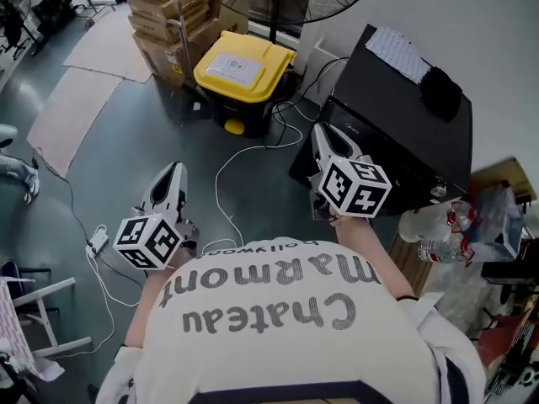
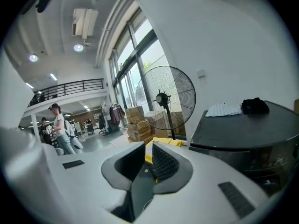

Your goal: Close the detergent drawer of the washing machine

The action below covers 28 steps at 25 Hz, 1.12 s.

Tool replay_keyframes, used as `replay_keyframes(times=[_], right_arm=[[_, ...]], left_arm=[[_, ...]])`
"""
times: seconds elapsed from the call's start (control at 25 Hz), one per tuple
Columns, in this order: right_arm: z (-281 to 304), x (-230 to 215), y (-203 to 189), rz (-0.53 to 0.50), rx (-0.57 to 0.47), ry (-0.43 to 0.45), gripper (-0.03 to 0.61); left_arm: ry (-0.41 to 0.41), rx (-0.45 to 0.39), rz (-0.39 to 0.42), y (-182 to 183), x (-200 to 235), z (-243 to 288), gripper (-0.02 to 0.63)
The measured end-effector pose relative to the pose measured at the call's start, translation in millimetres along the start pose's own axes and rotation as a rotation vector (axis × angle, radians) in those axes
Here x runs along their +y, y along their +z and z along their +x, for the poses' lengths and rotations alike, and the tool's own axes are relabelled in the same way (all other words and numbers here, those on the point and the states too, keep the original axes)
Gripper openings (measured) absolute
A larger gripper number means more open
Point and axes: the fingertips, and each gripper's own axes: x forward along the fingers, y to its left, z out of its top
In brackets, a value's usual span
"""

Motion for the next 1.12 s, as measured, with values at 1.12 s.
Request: replay_keyframes(times=[1.12], right_arm=[[-77.8,-42.6,-17.7,-0.057,0.05,0.144,0.046]], left_arm=[[0.153,-0.052,-0.055,-52.8,-95.2,-78.3,0.008]])
